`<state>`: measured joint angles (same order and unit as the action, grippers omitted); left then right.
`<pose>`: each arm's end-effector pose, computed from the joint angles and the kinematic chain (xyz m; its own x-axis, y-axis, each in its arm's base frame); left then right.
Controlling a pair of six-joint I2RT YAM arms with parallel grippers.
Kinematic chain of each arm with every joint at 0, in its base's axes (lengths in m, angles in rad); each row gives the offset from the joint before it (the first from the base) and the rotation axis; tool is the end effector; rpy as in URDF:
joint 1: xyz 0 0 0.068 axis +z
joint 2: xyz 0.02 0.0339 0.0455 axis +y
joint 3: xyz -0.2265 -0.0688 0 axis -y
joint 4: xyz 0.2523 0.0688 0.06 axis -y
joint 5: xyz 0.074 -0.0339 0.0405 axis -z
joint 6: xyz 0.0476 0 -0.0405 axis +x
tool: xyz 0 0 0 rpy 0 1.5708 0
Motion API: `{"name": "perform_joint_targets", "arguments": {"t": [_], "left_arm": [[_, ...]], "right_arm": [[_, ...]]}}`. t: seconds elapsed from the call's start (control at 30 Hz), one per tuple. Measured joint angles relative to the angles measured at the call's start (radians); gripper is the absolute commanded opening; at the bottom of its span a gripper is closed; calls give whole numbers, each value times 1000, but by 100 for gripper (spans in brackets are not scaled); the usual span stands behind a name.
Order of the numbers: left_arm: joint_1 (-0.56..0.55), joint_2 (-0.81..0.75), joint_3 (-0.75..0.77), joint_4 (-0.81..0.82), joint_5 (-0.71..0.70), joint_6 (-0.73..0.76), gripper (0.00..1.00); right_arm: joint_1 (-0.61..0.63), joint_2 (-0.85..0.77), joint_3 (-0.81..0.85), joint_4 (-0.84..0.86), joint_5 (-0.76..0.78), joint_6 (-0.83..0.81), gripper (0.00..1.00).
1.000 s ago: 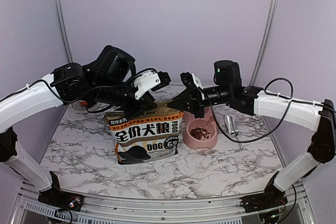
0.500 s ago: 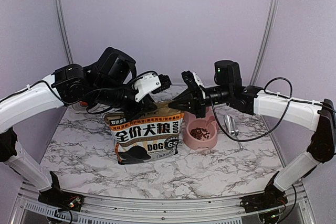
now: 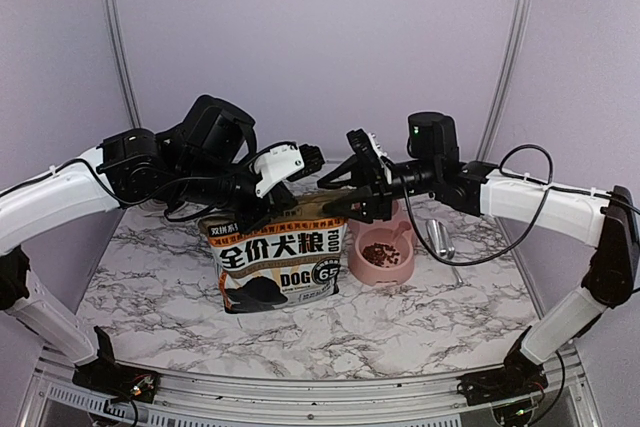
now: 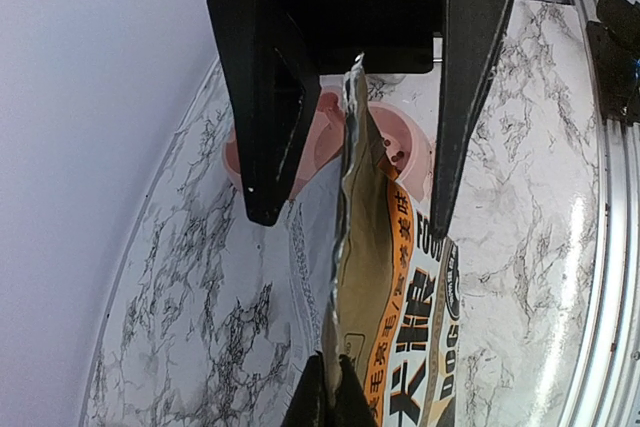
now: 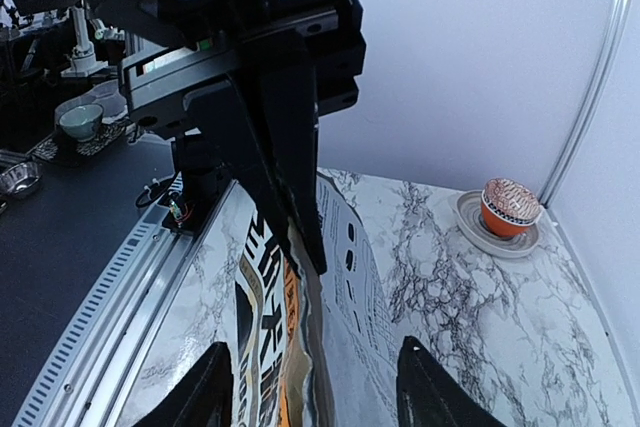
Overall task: Serve the pet food
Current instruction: Press the seal on the pet food bag.
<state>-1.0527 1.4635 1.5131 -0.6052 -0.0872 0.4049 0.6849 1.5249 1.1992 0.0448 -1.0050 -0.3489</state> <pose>0.1759 -0.3002 0.3471 0.0864 0.6408 -0.7628 0.8647 0.3320 0.3769 0.2561 0.2610 0.2883 0.1289 -0.1313 -0.9829 -0.9824 -0.1519 -0.1085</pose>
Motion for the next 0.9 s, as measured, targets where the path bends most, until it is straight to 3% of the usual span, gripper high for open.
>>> {"name": "perform_joint_targets", "arguments": {"t": [0.1,0.2,0.37,0.4,0.47,0.5,0.57,0.67,0.77,0.87,0.9], "left_arm": [[0,0,0,0,2,0,0],[0,0,2,-1,8,0,0],[0,1,5,-5,8,0,0],[0,1,5,-5,7,0,7],[1,1,5,-6,-2,-2,33],[2,1,5,-9,-5,-9,41],[1,-1,4,-13,-10,-5,45],[-1,-24,-21,-19,-30,-19,37],[-1,-65,-56,-31,-63,-23,24],[-1,-101,-79,-37,-105,-23,0],[-1,-108,-85,-37,-116,-26,0]], "right_arm": [[7,10,15,-7,-3,-23,52],[12,31,35,-8,0,-41,43],[26,67,57,-11,3,-64,3],[29,75,63,-17,1,-69,0],[33,80,66,-24,-1,-75,0],[35,81,67,-26,-1,-77,0],[35,81,69,-31,0,-83,0],[34,81,76,-50,-2,-97,0],[31,81,76,-54,-8,-105,0],[26,81,76,-55,-9,-106,0],[25,81,76,-55,-10,-106,0]]}}
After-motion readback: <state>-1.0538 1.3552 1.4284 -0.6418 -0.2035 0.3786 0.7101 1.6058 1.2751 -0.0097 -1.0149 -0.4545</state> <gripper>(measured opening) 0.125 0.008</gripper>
